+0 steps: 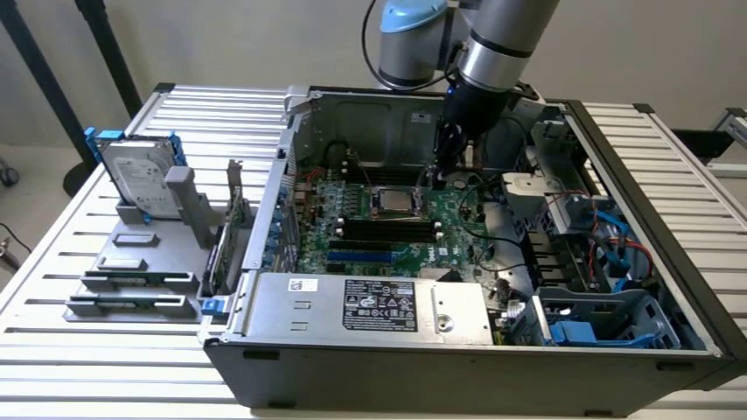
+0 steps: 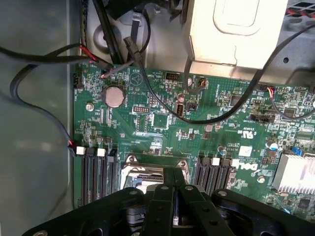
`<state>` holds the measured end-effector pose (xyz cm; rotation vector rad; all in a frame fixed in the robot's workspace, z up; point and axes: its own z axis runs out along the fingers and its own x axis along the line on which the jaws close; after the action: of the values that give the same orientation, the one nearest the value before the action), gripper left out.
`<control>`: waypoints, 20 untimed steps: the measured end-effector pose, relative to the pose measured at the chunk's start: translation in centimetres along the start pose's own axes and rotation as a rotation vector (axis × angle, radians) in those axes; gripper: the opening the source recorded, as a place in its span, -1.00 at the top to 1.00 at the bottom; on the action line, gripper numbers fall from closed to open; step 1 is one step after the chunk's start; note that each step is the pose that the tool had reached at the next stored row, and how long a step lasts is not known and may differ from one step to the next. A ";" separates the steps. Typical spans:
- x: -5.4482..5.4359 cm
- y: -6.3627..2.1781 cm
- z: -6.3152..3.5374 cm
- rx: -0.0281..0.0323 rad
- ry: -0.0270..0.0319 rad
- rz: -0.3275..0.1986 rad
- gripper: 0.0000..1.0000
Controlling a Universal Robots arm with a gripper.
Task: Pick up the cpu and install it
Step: 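Close the cpu cover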
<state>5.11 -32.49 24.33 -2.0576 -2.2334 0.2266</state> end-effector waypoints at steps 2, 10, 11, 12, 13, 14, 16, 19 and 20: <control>0.0 -0.16 0.08 0.0053 -0.0001 -0.007 0.79; 0.1 -1.10 0.50 0.0263 0.0007 -0.027 0.79; 0.1 -1.23 0.56 0.0284 0.0006 -0.029 0.79; 0.1 -1.37 0.63 0.0305 0.0005 -0.031 0.79; 0.1 -1.51 0.70 0.0329 0.0005 -0.033 0.79; 0.1 -1.64 0.75 0.0360 0.0003 -0.035 0.79; 0.1 -1.90 0.85 0.0438 0.0004 -0.039 0.79; 0.2 -2.32 1.00 0.0575 0.0011 -0.043 0.79; 0.2 -2.47 1.05 0.0625 0.0014 -0.044 0.79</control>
<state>2.49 -32.55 23.72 -1.9747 -2.2382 0.2875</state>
